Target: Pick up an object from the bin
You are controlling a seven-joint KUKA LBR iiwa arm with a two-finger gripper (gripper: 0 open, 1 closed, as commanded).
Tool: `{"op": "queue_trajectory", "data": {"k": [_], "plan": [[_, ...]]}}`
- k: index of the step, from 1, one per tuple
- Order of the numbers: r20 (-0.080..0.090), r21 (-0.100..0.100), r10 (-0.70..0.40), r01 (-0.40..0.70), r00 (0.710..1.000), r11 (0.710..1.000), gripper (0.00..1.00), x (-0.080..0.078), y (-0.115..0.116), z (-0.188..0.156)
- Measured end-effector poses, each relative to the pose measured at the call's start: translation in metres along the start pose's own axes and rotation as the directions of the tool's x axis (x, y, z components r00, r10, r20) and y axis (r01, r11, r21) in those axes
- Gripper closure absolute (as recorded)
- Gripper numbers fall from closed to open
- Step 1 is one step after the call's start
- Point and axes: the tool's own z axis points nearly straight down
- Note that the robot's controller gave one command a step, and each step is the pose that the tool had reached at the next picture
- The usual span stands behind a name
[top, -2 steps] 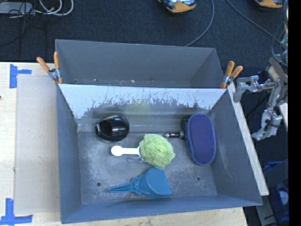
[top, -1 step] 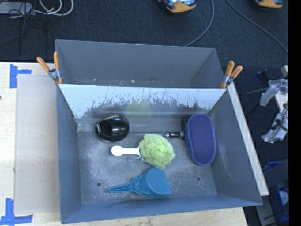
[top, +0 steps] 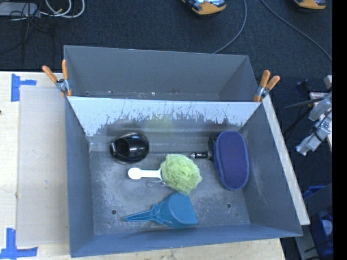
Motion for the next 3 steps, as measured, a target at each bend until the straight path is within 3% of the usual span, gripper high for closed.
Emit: {"op": "queue_trajectory", "data": {"k": [1,2,3], "plan": [[0.001,0.000,-0.254,0.254,0.967,0.967,0.00,0.007,0.011,0.006],[0.003,0.000,-0.009,0.009,1.000,1.000,0.00,0.010,0.029,-0.004],[0.006,0.000,0.066,-0.066,0.998,0.998,0.00,-0.027,-0.010,-0.014]]}}
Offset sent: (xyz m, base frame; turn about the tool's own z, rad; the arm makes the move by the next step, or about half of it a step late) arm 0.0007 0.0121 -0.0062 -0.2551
